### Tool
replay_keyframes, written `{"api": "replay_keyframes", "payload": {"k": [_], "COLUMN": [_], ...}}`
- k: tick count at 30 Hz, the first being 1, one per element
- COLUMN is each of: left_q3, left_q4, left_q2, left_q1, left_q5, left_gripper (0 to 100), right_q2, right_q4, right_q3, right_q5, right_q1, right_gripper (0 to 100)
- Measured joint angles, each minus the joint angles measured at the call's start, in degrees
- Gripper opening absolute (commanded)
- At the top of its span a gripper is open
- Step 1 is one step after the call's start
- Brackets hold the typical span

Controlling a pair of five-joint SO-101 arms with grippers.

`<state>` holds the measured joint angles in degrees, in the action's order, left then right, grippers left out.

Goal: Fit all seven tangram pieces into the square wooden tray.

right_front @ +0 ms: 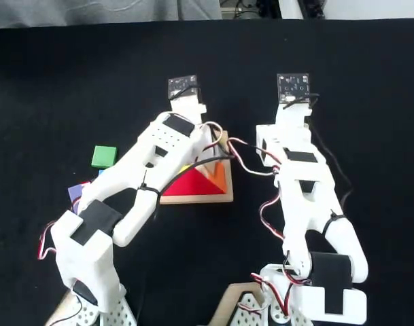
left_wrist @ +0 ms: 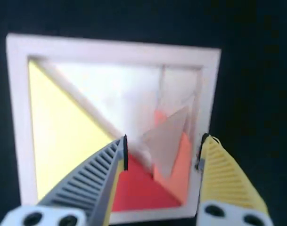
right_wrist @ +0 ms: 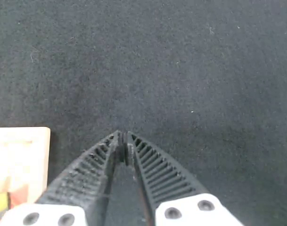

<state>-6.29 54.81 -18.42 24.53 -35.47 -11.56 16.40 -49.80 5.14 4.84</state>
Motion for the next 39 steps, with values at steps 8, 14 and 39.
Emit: {"api": "replay_keyframes", "payload": {"k": [8, 14, 39], "left_q3": [3.1, 9.8, 11.2], "left_q4": [-2.7, 5.7, 8.8], "left_q2": [-7.6, -9.6, -10.1], "left_q1": [0.0, -1.4, -4.1], "left_q5": [7.2, 7.5, 8.4], "left_gripper": [21, 21, 21], "right_q2": [0.0, 0.0, 0.0], "right_q4": [0.0, 0.0, 0.0], "right_q3": [0.0, 0.0, 0.0], "right_q5": [0.0, 0.0, 0.0], "right_q1": [0.0, 0.0, 0.0], "right_gripper": [1.2, 1.2, 1.2]}}
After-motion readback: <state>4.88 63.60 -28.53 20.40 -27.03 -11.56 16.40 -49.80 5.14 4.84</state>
